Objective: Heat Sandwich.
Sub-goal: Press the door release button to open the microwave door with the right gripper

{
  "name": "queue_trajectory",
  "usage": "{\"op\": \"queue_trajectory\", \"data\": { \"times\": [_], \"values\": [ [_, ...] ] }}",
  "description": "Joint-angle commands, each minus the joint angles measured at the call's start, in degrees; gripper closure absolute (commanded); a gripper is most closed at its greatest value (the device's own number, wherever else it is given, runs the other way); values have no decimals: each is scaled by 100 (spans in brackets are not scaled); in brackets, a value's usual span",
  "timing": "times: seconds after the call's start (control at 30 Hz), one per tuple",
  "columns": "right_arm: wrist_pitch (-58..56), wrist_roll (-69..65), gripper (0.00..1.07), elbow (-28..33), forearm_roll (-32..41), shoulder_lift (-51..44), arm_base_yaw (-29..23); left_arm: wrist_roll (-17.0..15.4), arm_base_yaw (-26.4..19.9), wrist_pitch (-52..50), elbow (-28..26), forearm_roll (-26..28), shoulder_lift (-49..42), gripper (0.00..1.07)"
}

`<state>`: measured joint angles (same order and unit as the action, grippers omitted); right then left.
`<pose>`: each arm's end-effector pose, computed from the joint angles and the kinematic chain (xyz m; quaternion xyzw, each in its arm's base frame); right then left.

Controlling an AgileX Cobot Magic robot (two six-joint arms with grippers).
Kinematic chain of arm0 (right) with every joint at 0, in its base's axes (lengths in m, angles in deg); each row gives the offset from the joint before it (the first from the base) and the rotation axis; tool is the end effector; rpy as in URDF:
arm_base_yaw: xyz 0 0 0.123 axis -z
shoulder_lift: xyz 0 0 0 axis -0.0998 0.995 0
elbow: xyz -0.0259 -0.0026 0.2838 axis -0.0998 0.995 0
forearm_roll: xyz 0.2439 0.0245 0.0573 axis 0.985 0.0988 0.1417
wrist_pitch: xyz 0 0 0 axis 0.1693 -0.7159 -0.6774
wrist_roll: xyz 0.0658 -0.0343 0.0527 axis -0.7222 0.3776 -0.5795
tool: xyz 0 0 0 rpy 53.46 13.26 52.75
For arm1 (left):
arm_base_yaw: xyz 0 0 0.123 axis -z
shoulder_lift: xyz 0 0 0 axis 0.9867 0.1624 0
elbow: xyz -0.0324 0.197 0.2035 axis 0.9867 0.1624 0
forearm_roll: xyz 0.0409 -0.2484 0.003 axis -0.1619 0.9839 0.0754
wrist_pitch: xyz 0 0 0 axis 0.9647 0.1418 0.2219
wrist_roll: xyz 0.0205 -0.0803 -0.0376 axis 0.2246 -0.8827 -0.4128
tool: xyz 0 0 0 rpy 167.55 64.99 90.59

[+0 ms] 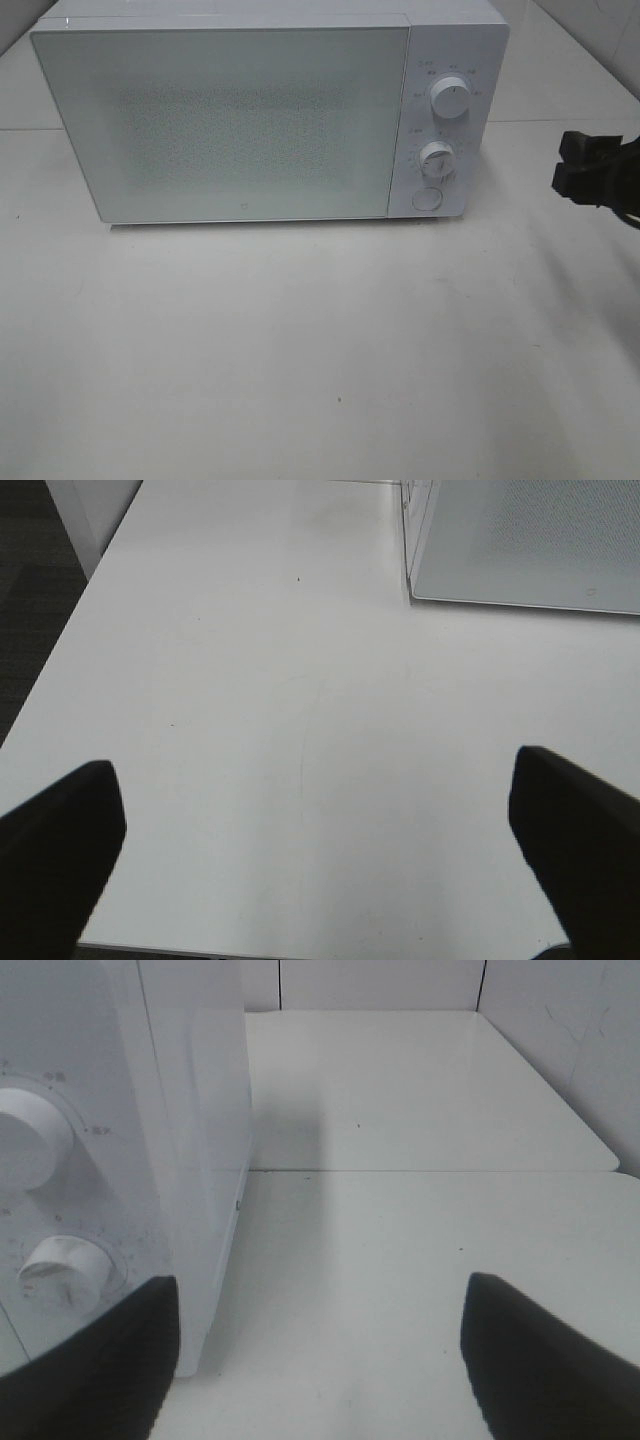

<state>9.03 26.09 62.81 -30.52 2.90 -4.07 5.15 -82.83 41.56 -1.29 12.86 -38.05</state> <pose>0.2294 0.0242 0.1948 -0.0124 0.7560 -0.0102 0.6544 -0.0089 -0.0003 0.2805 -0.0401 0.8524 -0.0047 0.5213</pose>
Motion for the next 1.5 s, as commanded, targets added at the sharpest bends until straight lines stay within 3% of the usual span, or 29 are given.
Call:
{"op": "queue_trajectory", "data": {
  "times": [0.03, 0.3, 0.73, 1.03, 1.5],
  "values": [
    [281, 350, 32, 6, 464, 149, -315, -11, -11, -80, 11, 57, -92, 7],
    [1089, 521, 32, 6, 1473, 1020, -1387, -11, -11, -80, 11, 57, -92, 7],
    [1398, 510, 32, -315, 2257, 1896, -2447, -11, -11, -80, 11, 57, -92, 7],
    [1409, 510, 32, -464, 2447, 2120, -2836, -11, -11, -80, 11, 57, -92, 7],
    [1346, 80, 32, -464, 2447, 2120, -2842, -11, -11, -80, 11, 57, -92, 7]
  ]
}}
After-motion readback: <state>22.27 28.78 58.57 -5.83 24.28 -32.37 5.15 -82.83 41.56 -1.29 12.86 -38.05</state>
